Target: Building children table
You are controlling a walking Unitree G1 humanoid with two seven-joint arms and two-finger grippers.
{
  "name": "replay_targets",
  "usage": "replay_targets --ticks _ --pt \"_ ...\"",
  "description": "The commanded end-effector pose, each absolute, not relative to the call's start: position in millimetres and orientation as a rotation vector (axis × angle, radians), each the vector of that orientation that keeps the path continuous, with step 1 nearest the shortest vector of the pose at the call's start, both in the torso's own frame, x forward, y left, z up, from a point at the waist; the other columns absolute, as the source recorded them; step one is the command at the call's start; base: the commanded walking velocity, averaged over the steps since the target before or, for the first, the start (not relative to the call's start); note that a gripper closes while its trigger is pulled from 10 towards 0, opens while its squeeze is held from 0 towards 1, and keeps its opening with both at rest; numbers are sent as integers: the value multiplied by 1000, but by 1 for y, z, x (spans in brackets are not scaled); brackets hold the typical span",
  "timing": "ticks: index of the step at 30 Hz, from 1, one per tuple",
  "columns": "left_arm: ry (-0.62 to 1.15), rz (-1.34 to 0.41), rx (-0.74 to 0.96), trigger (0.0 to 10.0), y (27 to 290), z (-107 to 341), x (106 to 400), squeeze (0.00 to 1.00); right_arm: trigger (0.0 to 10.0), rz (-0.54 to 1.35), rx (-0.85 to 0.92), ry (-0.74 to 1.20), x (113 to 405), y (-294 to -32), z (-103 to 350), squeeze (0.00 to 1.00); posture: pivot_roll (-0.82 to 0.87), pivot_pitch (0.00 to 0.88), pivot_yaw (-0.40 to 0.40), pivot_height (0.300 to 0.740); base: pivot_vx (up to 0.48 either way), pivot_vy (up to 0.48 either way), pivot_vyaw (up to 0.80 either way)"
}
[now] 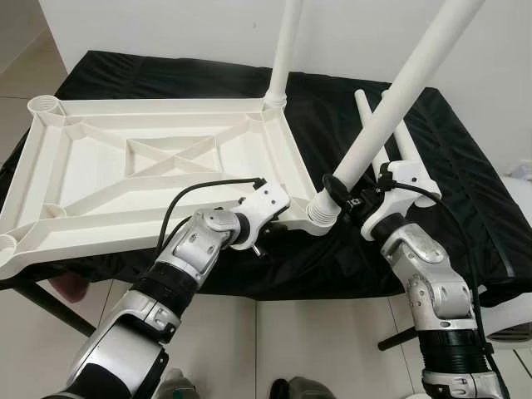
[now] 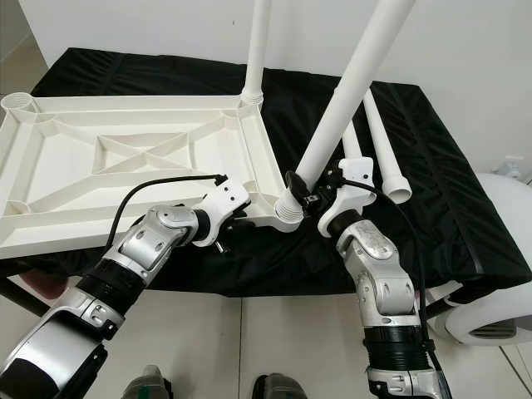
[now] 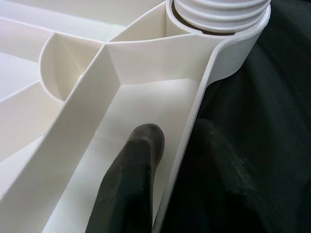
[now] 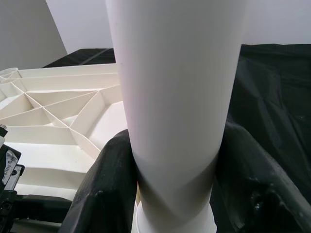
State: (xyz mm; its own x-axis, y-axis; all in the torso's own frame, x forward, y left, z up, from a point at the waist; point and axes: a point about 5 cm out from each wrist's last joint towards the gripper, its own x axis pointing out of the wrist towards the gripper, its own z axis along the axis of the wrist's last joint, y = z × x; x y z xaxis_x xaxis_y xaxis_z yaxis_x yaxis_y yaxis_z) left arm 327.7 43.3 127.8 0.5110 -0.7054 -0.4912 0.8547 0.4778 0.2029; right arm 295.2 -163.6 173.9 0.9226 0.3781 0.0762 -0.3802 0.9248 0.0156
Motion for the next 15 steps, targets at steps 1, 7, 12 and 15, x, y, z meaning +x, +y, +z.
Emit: replay_targets --ticks 1,7,12,15 --pt "364 -923 498 10000 54 131 334 0 10000 340 20 29 294 -176 153 0 22 42 -80 740 0 0 0" --pt "361 -924 499 10000 54 132 335 0 10000 357 10 32 296 -171 150 0 23 44 -78 740 0 0 0" --pt "357 -925 499 10000 53 133 335 0 10000 387 -17 18 300 -164 148 0 26 45 -79 740 0 0 0" --pt "355 -924 501 10000 54 134 335 0 10000 425 -21 2 301 -158 148 0 30 45 -81 740 0 0 0"
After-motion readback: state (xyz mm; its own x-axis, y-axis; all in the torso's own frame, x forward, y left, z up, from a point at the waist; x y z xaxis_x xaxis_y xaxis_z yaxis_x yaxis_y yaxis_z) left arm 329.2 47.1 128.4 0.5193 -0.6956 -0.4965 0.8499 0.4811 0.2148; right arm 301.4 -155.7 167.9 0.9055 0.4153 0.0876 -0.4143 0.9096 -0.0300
